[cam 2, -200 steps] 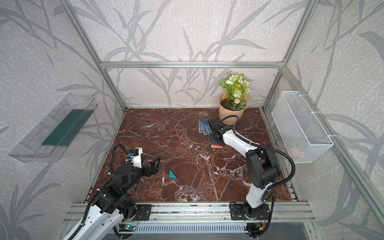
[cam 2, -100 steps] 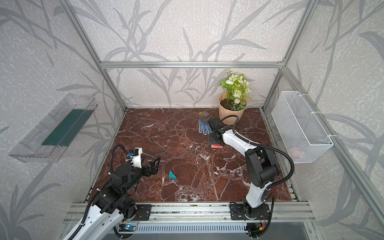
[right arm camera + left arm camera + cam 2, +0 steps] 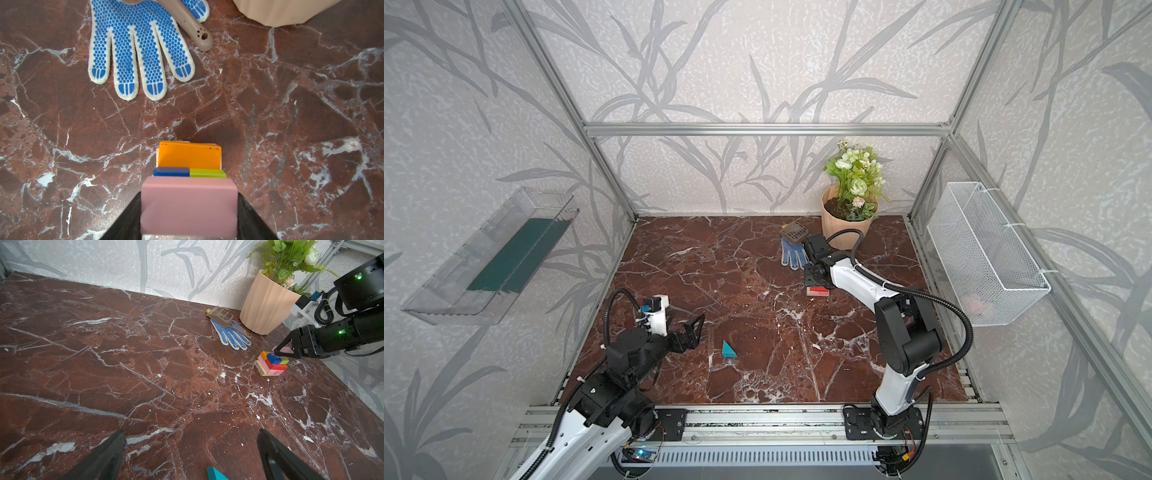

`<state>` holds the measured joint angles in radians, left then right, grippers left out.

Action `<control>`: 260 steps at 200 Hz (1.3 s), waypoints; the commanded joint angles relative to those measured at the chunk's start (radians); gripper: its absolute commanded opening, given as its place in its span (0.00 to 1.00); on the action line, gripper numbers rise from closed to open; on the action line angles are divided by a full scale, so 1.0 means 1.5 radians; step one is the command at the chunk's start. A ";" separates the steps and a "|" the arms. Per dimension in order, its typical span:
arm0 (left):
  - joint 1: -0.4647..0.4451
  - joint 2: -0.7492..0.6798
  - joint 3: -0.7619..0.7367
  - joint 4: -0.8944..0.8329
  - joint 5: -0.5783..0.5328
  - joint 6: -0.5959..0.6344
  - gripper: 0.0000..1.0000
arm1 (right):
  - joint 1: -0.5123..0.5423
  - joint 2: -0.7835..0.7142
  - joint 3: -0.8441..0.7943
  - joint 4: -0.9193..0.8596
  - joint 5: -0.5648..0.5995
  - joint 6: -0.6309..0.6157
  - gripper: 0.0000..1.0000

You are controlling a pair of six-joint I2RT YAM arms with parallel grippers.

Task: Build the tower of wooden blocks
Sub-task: 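Lower the pink block onto the stack top and open the right gripper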

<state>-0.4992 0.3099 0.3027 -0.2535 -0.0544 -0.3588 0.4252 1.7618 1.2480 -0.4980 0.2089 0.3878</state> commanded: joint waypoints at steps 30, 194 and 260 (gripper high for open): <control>-0.002 0.000 -0.004 0.005 -0.005 0.008 0.99 | -0.005 -0.002 0.003 0.006 0.001 0.000 0.26; -0.001 0.000 -0.004 0.006 -0.003 0.008 0.99 | -0.006 0.022 0.008 0.014 -0.005 0.002 0.30; -0.002 0.000 -0.004 0.006 -0.002 0.008 0.99 | -0.008 0.024 0.010 0.011 -0.006 0.002 0.30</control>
<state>-0.4992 0.3099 0.3027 -0.2535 -0.0544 -0.3588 0.4213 1.7927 1.2480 -0.4759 0.2001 0.3893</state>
